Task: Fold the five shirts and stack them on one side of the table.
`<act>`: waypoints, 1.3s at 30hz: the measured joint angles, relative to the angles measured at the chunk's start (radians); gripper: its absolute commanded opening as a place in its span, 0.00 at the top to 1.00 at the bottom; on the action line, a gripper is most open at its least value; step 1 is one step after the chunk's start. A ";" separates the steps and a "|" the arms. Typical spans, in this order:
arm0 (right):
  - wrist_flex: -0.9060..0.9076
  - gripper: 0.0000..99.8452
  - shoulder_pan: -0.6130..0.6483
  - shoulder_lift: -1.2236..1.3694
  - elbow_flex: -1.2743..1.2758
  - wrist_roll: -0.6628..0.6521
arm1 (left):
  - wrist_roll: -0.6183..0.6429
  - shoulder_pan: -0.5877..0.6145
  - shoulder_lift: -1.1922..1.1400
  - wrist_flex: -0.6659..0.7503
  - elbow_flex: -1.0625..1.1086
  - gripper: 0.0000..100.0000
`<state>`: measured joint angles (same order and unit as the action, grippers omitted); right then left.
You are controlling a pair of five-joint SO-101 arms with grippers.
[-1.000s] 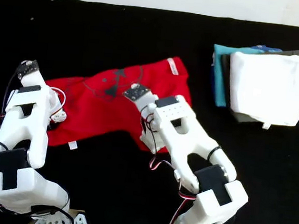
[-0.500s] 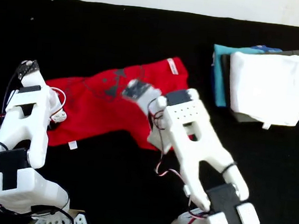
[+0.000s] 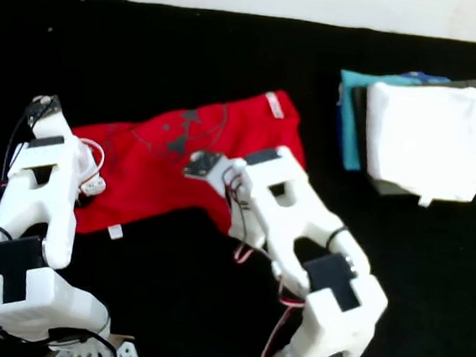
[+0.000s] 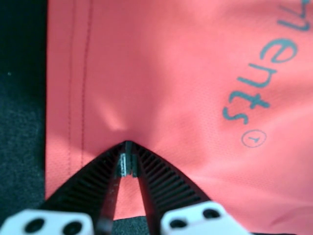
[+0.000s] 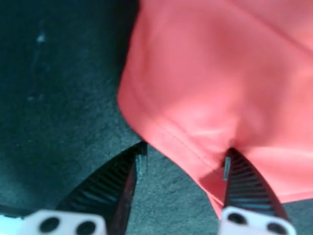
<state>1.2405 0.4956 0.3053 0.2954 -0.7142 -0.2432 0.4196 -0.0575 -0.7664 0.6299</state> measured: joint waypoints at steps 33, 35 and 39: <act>0.157 0.99 -0.127 0.364 -1.013 0.118 | 0.000 0.000 0.000 0.000 0.000 0.99; 0.123 0.99 -0.127 0.456 -1.119 0.166 | 0.000 0.000 0.000 0.000 0.000 0.99; 0.100 0.85 -0.127 0.635 -1.329 0.258 | 0.000 0.000 0.000 0.000 0.000 0.99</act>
<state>1.3403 0.3682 0.9406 -1.0334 -0.4565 -0.2432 0.4196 -0.0575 -0.7664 0.6299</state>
